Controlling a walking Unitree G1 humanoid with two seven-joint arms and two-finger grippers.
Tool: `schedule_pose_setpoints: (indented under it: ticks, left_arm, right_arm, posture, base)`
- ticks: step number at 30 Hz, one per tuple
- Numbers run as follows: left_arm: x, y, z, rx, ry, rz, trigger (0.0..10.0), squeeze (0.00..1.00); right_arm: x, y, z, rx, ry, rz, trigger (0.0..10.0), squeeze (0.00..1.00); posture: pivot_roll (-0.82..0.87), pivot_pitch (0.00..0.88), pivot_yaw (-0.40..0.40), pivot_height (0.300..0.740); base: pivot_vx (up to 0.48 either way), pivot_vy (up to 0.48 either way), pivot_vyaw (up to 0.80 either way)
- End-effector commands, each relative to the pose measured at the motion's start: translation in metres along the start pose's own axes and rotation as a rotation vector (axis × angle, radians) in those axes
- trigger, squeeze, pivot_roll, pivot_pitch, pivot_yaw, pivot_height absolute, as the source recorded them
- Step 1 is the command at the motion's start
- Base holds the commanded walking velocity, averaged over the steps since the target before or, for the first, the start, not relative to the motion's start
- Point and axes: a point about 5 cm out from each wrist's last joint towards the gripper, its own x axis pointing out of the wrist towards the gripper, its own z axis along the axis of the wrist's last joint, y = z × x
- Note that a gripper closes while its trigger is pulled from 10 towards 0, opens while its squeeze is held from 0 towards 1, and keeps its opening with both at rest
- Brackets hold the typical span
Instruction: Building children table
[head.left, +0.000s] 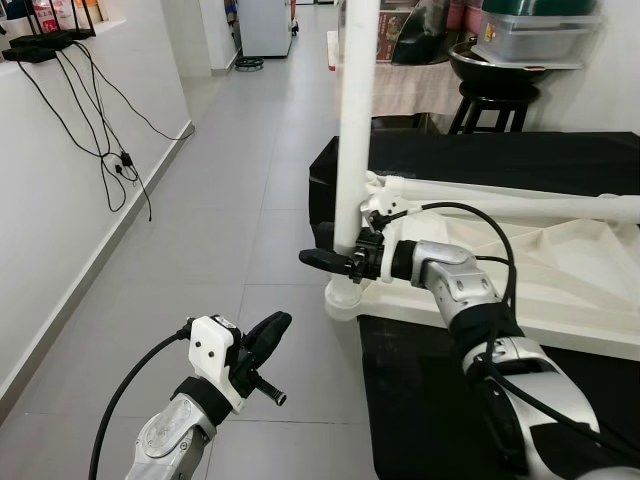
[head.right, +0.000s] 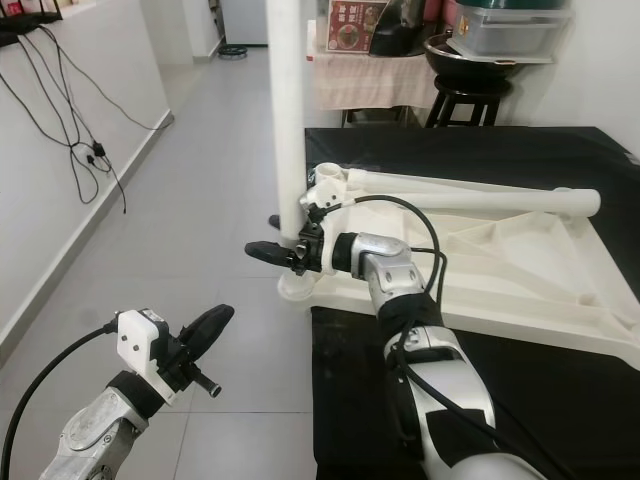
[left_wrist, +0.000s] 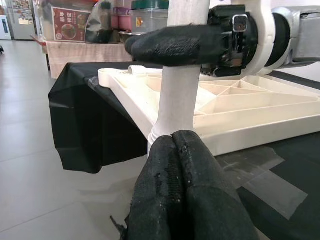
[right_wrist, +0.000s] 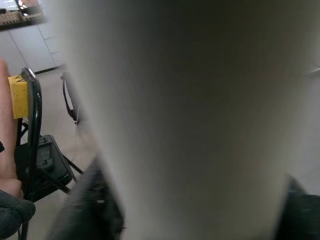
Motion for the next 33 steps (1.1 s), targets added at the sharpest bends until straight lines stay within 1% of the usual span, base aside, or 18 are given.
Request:
schedule_pose_setpoints:
  ticks: [1, 8, 9, 11, 12, 13, 14, 15, 17, 18, 19, 21, 23, 24, 25, 28, 29, 33]
  left_arm:
    - [0.000, -0.001, -0.003, 0.004, 0.006, -0.001, 10.0, 0.00]
    - [-0.006, -0.006, -0.003, 0.022, 0.007, 0.014, 10.0, 0.00]
    - [-0.010, -0.009, -0.003, 0.025, 0.013, 0.014, 10.0, 0.00]
    - [-0.010, -0.009, -0.003, 0.025, 0.013, 0.014, 10.0, 0.00]
    - [-0.012, -0.011, -0.003, 0.026, 0.017, 0.013, 10.0, 0.00]
    - [-0.012, -0.011, -0.003, 0.026, 0.017, 0.013, 10.0, 0.00]
    - [-0.019, -0.016, -0.004, 0.024, 0.034, 0.006, 10.0, 0.00]
    - [-0.019, -0.016, -0.004, 0.024, 0.034, 0.006, 10.0, 0.00]
    - [-0.029, -0.025, -0.007, 0.017, 0.065, -0.010, 10.0, 0.00]
    - [-0.029, -0.025, -0.007, 0.017, 0.065, -0.010, 10.0, 0.00]
    - [-0.031, -0.028, -0.009, 0.012, 0.072, -0.016, 10.0, 0.00]
    - [-0.032, -0.029, -0.009, 0.011, 0.074, -0.019, 10.0, 0.00]
    - [-0.032, -0.028, -0.011, 0.014, 0.074, -0.023, 10.0, 0.00]
    - [-0.032, -0.028, -0.011, 0.014, 0.074, -0.023, 10.0, 0.00]
    - [-0.031, -0.027, -0.012, 0.017, 0.073, -0.020, 10.0, 0.00]
    - [-0.030, -0.027, -0.012, 0.019, 0.072, -0.015, 10.0, 0.00]
    - [-0.030, -0.028, -0.013, 0.013, 0.073, -0.020, 10.0, 0.00]
    - [-0.030, -0.028, -0.013, 0.009, 0.075, -0.024, 10.0, 0.00]
  right_arm:
    - [0.008, 0.004, -0.001, -0.007, 0.021, 0.036, 0.0, 0.00]
    - [-0.010, -0.008, -0.025, 0.013, 0.033, -0.162, 0.0, 0.00]
    - [-0.015, -0.008, -0.038, 0.032, 0.048, -0.256, 0.0, 0.00]
    - [-0.015, -0.008, -0.038, 0.032, 0.048, -0.256, 0.0, 0.00]
    - [-0.019, -0.009, -0.047, 0.043, 0.060, -0.322, 0.0, 0.00]
    - [-0.019, -0.009, -0.047, 0.043, 0.060, -0.322, 0.0, 0.00]
    - [-0.020, 0.022, -0.085, 0.154, 0.118, -0.445, 0.0, 0.00]
    - [-0.020, 0.022, -0.085, 0.154, 0.118, -0.445, 0.0, 0.00]
    - [-0.045, 0.059, -0.113, 0.231, 0.210, -0.661, 0.0, 0.00]
    - [-0.045, 0.059, -0.113, 0.231, 0.210, -0.661, 0.0, 0.00]
    - [-0.055, 0.057, -0.111, 0.241, 0.198, -0.754, 0.0, 0.00]
    - [-0.058, 0.049, -0.106, 0.230, 0.174, -0.792, 0.0, 0.00]
    - [-0.065, 0.019, -0.095, 0.145, 0.156, -0.884, 0.0, 0.00]
    - [-0.065, 0.019, -0.095, 0.145, 0.156, -0.884, 0.0, 0.00]
    - [-0.066, 0.013, -0.093, 0.119, 0.168, -0.905, 10.0, 0.00]
    - [-0.064, 0.016, -0.086, 0.125, 0.142, -0.912, 10.0, 0.00]
    - [-0.058, 0.014, -0.081, 0.142, 0.099, -0.866, 10.0, 1.00]
    - [-0.056, 0.016, -0.075, 0.156, 0.077, -0.842, 10.0, 1.00]
  posture:
    - [0.06, 0.000, -0.020, 0.740]
    - [0.06, 0.000, -0.035, 0.740]
    - [0.07, 0.000, -0.053, 0.740]
    - [0.07, 0.000, -0.053, 0.740]
    - [0.07, 0.000, -0.053, 0.740]
    - [0.07, 0.000, -0.053, 0.740]
    - [0.08, 0.000, -0.046, 0.740]
    - [0.08, 0.000, -0.046, 0.740]
    - [0.02, 0.000, -0.018, 0.740]
    - [0.02, 0.000, -0.018, 0.740]
    - [0.02, 0.000, -0.018, 0.740]
    - [0.02, 0.000, -0.018, 0.740]
    - [0.03, 0.000, -0.021, 0.740]
    - [0.03, 0.000, -0.021, 0.740]
    - [0.03, 0.000, -0.021, 0.740]
    - [0.04, 0.000, -0.024, 0.740]
    - [0.04, 0.000, -0.022, 0.740]
    - [0.04, 0.000, -0.022, 0.740]
  base:
    - [0.000, 0.000, 0.00]
    - [0.000, 0.000, 0.00]
    - [0.000, 0.000, 0.00]
    - [0.000, 0.000, 0.00]
    - [0.000, 0.000, 0.00]
    - [0.000, 0.000, 0.00]
    - [0.000, 0.000, 0.00]
    - [0.000, 0.000, 0.00]
    - [0.000, 0.000, 0.00]
    - [0.000, 0.000, 0.00]
    - [0.000, 0.000, 0.00]
    - [0.000, 0.000, 0.00]
    - [0.000, 0.000, 0.00]
    - [0.000, 0.000, 0.00]
    - [0.000, 0.000, 0.00]
    - [0.000, 0.000, 0.00]
    - [0.000, 0.000, 0.00]
    - [0.000, 0.000, 0.00]
